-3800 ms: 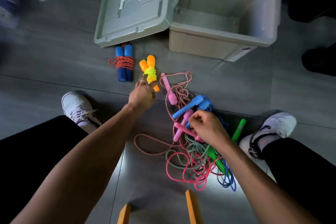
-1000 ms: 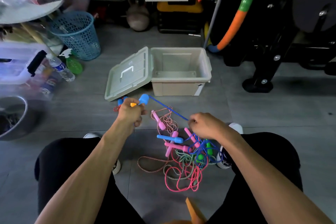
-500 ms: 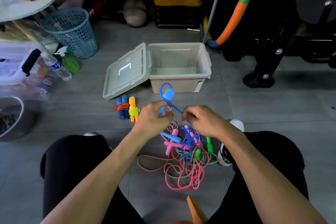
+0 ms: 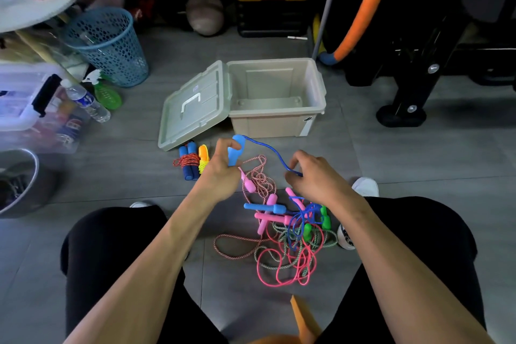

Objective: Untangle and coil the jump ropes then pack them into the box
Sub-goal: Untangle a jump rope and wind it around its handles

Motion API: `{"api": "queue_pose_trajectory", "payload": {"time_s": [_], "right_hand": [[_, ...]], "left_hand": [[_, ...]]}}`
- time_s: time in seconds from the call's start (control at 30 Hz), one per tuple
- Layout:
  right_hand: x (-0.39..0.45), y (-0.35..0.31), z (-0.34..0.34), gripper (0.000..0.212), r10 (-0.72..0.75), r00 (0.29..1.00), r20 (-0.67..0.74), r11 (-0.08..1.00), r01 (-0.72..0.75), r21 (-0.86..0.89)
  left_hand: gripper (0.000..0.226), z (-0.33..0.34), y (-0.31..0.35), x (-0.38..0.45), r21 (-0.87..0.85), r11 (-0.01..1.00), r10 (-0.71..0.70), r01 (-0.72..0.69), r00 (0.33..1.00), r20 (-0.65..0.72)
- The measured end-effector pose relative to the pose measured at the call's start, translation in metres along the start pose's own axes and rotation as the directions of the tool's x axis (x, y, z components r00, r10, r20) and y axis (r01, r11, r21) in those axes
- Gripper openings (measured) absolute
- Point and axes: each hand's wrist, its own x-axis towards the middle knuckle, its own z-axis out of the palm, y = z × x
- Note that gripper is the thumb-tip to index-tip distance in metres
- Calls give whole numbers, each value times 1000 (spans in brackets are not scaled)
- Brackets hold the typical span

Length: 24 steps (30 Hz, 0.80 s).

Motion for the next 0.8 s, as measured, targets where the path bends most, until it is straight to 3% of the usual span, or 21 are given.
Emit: {"api": "queue_pose_trajectory", "payload": {"time_s": [0.2, 0.27, 0.33, 0.4, 0.5, 0.6, 0.7, 0.8], "right_hand": [[6, 4, 5, 8, 34, 996, -87, 999, -34, 3], [6, 4, 5, 17, 40, 996, -85, 999, -41, -6], [5, 3, 3, 19, 10, 996, -87, 1000, -11, -11], [4, 1, 0, 15, -59, 995, -82, 998, 60, 7], [1, -2, -1, 16, -159, 984, -77, 984, 164, 69], [-1, -3, 0, 19, -192, 975, -113, 970, 206, 130], [-5, -9, -3, 19, -208, 971, -115, 958, 226, 175], [-10, -13, -6, 26, -165, 986, -32, 975, 168, 147]], "left_hand": [[30, 1, -6, 9, 124, 992, -4, 21, 991, -131], [27, 2, -6, 8, 96, 994, 59, -45, 987, -151], [37, 3, -5, 7, 68, 984, 171, -164, 977, -124], [48, 6, -6, 4, 158, 946, 292, -282, 955, -44], [42, 15, -6, 0, 275, 892, 359, -359, 932, 53], [26, 24, -9, -1, 331, 860, 390, -389, 918, 66], [17, 28, -8, -1, 370, 831, 453, -415, 891, -17], [18, 23, -7, 4, 546, 783, 432, -297, 892, -134]]}}
